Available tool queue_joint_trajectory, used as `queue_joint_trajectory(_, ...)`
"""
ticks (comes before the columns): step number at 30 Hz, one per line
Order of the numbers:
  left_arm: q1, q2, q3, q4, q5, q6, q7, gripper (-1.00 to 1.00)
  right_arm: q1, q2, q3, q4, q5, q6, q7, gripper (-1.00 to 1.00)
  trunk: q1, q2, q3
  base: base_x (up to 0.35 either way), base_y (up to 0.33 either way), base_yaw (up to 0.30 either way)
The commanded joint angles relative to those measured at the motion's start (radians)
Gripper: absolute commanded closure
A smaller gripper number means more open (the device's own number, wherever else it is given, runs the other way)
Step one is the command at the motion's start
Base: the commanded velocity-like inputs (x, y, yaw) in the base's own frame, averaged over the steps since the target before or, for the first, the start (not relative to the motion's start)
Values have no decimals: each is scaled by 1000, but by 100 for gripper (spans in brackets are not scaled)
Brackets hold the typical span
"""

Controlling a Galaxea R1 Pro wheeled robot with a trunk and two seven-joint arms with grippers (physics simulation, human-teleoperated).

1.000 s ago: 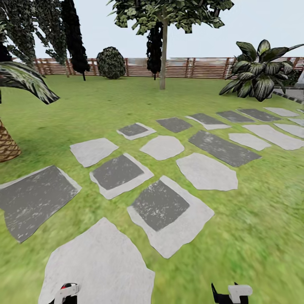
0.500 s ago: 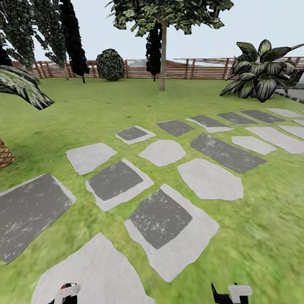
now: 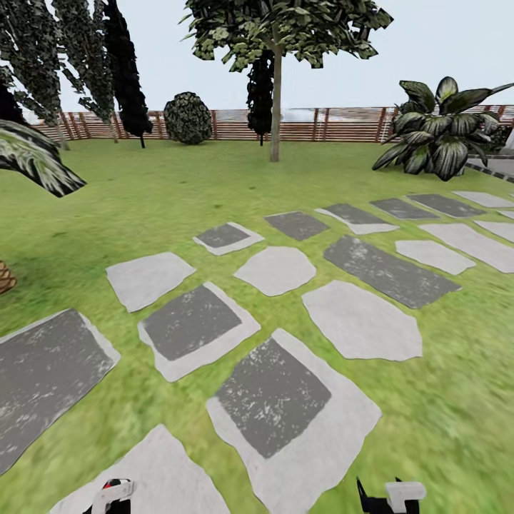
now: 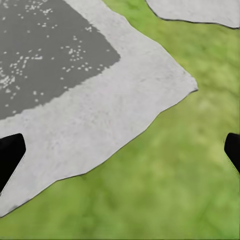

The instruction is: In the garden, pick up the pesticide atomizer on the floor and spray pesticide onto both trees until each tree trunk is fully covered.

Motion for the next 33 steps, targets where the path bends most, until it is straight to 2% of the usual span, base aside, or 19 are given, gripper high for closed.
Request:
queue_joint_trajectory(1,-1,0,3,1,1,-3,-3,100,-1,0,0,1,0,-3,0,-100,0,0,-1,337,0,0)
queue_joint_trajectory(33,0,-2,2,1,1,-3,-3,100,-1,0,0,1,0,-4,-2,-100,0,0,-1,337,0,0)
